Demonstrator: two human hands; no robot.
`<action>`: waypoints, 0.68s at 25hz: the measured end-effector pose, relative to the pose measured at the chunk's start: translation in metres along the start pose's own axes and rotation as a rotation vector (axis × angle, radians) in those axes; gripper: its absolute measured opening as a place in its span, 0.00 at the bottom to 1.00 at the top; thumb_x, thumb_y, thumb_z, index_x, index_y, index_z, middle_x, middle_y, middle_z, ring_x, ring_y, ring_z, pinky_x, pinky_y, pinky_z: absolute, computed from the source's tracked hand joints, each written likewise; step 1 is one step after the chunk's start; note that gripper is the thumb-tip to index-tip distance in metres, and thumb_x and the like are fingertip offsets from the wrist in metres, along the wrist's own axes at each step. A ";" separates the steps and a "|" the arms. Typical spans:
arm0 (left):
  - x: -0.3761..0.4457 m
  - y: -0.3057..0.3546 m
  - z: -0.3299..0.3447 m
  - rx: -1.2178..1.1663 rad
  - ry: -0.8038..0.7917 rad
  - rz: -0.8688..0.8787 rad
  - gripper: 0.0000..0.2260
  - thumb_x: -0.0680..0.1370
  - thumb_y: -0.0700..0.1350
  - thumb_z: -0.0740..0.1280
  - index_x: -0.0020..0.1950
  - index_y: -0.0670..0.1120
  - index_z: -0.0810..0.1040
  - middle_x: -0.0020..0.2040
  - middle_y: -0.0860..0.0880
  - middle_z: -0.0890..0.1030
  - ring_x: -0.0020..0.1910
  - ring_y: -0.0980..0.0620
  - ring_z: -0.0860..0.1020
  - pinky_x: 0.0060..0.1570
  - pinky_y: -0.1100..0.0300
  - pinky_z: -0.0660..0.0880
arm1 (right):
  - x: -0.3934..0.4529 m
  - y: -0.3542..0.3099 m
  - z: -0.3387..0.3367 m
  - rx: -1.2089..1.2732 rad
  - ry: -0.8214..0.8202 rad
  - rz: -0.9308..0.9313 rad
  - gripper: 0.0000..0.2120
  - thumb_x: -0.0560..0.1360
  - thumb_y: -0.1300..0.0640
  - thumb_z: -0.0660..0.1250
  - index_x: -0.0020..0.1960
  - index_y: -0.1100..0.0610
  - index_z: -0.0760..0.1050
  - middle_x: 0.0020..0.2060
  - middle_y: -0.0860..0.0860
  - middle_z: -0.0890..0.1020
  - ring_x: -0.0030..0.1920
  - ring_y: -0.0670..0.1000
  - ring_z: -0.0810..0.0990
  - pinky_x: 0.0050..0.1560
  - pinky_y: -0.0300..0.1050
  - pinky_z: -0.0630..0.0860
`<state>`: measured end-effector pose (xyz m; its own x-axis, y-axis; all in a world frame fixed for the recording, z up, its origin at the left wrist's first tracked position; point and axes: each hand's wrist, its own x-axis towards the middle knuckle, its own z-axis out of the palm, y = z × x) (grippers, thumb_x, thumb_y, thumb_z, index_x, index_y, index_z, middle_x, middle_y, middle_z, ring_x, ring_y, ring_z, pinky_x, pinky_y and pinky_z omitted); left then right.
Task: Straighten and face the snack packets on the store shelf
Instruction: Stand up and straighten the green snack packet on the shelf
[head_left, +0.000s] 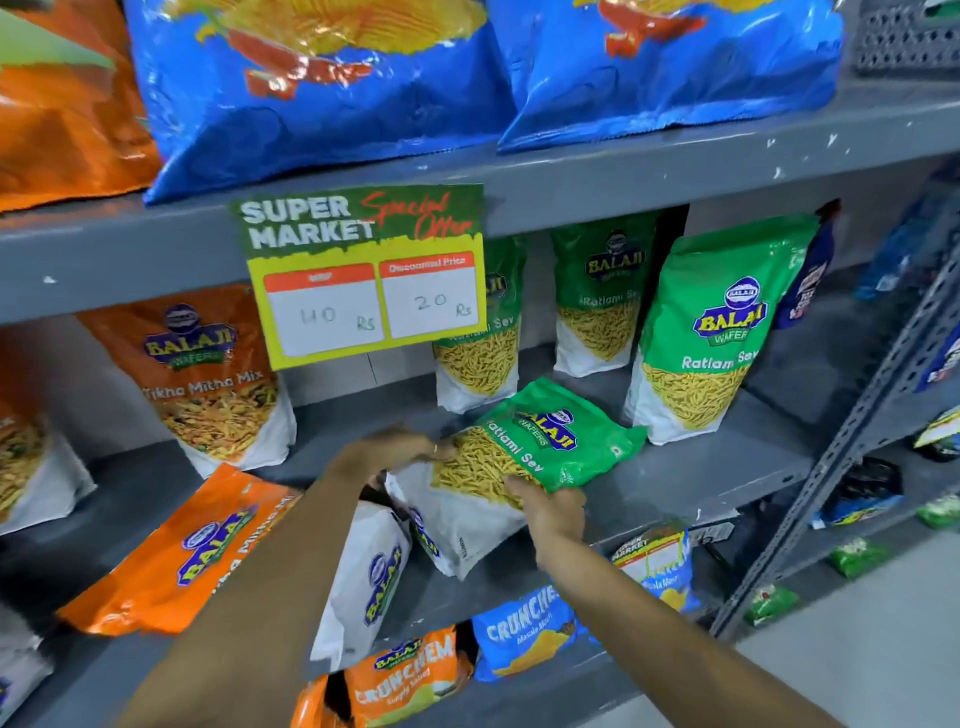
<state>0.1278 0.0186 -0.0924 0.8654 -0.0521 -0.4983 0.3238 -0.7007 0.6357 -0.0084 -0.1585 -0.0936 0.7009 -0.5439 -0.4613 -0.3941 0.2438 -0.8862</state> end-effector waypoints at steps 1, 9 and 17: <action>0.005 -0.004 -0.001 -0.078 -0.019 0.004 0.21 0.62 0.58 0.76 0.51 0.52 0.79 0.59 0.47 0.81 0.33 0.55 0.81 0.28 0.63 0.76 | 0.004 0.003 0.001 0.014 -0.015 0.018 0.31 0.63 0.53 0.76 0.59 0.67 0.70 0.56 0.61 0.79 0.55 0.60 0.77 0.51 0.47 0.73; -0.026 0.011 0.003 -0.233 -0.215 -0.048 0.18 0.68 0.50 0.73 0.52 0.42 0.79 0.53 0.42 0.82 0.42 0.46 0.82 0.44 0.58 0.80 | 0.006 -0.003 -0.010 0.226 -0.263 0.240 0.27 0.58 0.64 0.78 0.54 0.67 0.74 0.47 0.59 0.81 0.43 0.57 0.80 0.33 0.43 0.78; -0.090 0.036 0.006 -0.251 -0.197 0.178 0.12 0.69 0.50 0.74 0.47 0.45 0.79 0.49 0.45 0.80 0.45 0.50 0.77 0.40 0.65 0.74 | 0.001 -0.049 -0.033 0.215 -0.313 -0.022 0.27 0.52 0.69 0.77 0.50 0.68 0.75 0.47 0.61 0.83 0.51 0.59 0.80 0.54 0.50 0.75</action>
<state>0.0597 -0.0065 -0.0280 0.8343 -0.3108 -0.4553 0.2796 -0.4732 0.8354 -0.0082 -0.1973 -0.0489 0.8685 -0.2872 -0.4039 -0.2666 0.4163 -0.8693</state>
